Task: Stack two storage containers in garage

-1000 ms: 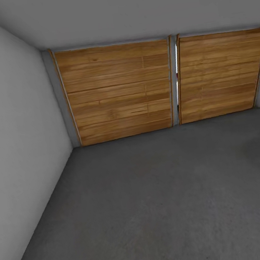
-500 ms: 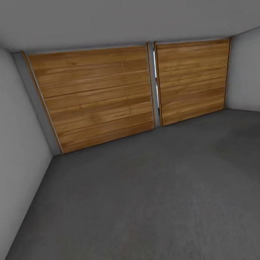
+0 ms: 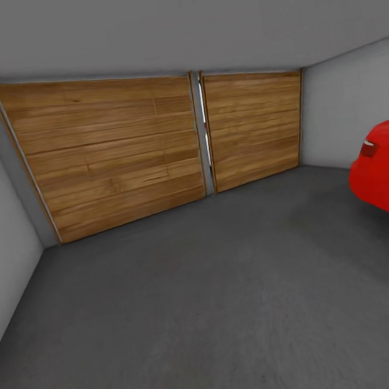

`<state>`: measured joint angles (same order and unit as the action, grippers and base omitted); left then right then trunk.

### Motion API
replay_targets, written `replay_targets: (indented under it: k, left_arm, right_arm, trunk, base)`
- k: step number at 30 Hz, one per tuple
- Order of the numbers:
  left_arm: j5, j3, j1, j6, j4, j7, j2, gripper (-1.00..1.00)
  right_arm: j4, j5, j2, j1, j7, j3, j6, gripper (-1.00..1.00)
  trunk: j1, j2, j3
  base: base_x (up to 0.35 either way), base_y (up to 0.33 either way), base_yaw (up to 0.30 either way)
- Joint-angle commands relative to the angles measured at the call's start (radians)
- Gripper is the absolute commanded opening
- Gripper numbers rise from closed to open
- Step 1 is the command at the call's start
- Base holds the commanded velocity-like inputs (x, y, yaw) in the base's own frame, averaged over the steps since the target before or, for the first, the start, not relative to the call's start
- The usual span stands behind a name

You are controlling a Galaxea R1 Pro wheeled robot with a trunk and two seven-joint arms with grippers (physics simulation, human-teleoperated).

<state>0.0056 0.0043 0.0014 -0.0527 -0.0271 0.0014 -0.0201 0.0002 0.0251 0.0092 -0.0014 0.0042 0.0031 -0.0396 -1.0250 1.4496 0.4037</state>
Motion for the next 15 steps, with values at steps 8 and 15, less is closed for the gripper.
replay_targets:
  k: [8, 15]
  left_arm:
    - [0.001, 0.0, 0.0, -0.003, 0.0, 0.0, 0.0, 1.0]
    - [0.001, 0.0, 0.0, -0.003, 0.0, 0.0, 0.0, 1.0]
  right_arm:
    - [0.0, 0.003, 0.0, 0.0, 0.0, 0.0, -0.003, 1.0]
    - [0.0, 0.003, 0.0, 0.0, 0.0, 0.0, -0.003, 1.0]
  trunk:
    - [0.0, 0.0, -0.003]
    - [0.0, 0.0, -0.006]
  base:
    - [0.0, 0.0, -0.294]
    - [0.0, 0.0, -0.294]
